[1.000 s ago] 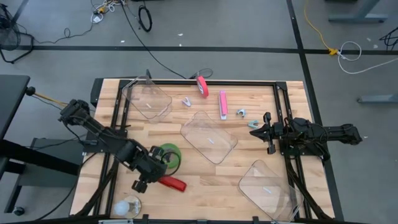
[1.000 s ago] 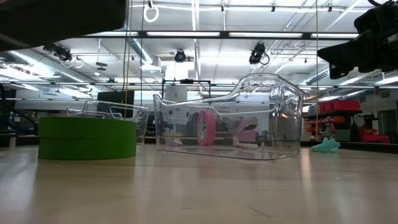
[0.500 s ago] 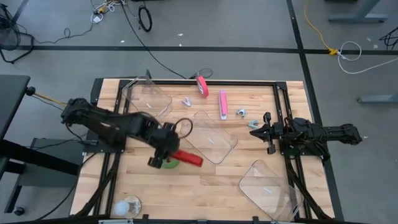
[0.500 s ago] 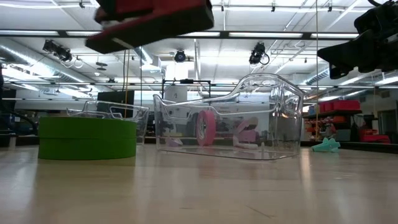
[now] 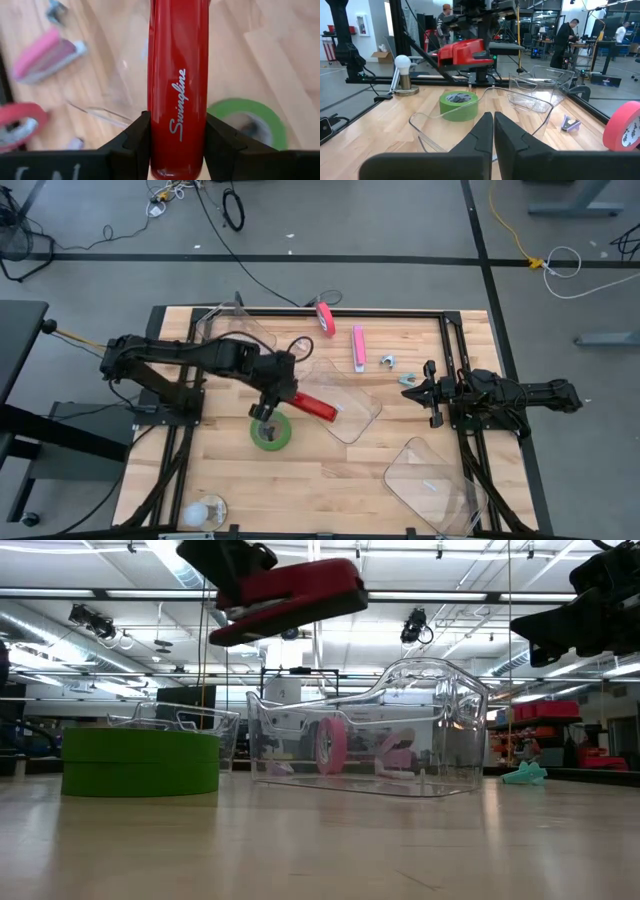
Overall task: Pick and place Stapler, Stapler remover, tape
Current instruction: Put the red stapler into the center transparent bin
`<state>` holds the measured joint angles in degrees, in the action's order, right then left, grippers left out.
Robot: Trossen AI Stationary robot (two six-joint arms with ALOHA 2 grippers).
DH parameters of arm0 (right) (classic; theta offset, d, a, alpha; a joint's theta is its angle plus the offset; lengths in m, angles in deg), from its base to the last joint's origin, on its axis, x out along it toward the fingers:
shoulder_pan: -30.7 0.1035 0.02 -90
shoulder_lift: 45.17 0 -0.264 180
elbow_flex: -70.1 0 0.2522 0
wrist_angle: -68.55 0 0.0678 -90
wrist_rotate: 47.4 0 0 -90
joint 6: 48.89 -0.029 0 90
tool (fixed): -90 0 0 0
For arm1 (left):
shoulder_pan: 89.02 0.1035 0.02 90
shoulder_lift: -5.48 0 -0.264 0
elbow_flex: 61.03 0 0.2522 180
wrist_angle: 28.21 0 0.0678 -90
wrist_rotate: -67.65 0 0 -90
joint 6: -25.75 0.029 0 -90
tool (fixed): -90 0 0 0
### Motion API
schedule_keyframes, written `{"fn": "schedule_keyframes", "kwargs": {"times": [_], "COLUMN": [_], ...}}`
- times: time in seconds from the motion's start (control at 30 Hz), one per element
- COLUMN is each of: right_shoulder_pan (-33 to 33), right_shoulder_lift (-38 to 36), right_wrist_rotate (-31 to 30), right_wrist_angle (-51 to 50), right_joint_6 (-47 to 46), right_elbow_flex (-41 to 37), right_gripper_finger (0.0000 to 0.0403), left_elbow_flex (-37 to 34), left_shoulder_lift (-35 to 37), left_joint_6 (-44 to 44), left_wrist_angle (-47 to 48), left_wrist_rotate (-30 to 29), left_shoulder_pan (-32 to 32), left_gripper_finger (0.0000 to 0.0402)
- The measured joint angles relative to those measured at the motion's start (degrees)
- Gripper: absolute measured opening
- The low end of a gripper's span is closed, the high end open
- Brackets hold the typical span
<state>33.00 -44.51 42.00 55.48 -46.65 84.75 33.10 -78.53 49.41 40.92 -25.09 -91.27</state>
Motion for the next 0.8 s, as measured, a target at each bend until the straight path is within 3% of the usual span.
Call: {"fn": "schedule_keyframes", "kwargs": {"times": [0.33,0.57,0.8], "right_shoulder_pan": [0.0,0.0,0.0], "right_shoulder_lift": [0.0,0.0,0.0], "right_wrist_rotate": [0.0,0.0,0.0], "right_wrist_angle": [0.0,0.0,0.0], "right_joint_6": [0.0,0.0,0.0], "right_elbow_flex": [0.01,0.02,0.01], "right_gripper_finger": [0.0018,0.0018,0.0018], "left_elbow_flex": [0.0,0.02,0.09], "left_shoulder_lift": [-0.02,-0.11,-1.46], "left_joint_6": [6.85,10.17,13.17], "left_wrist_angle": [-8.03,-14.96,-16.93], "left_wrist_rotate": [0.05,6.04,7.78], "left_shoulder_pan": [4.54,6.34,6.72], "left_gripper_finger": [0.0141,0.0141,0.0141]}}
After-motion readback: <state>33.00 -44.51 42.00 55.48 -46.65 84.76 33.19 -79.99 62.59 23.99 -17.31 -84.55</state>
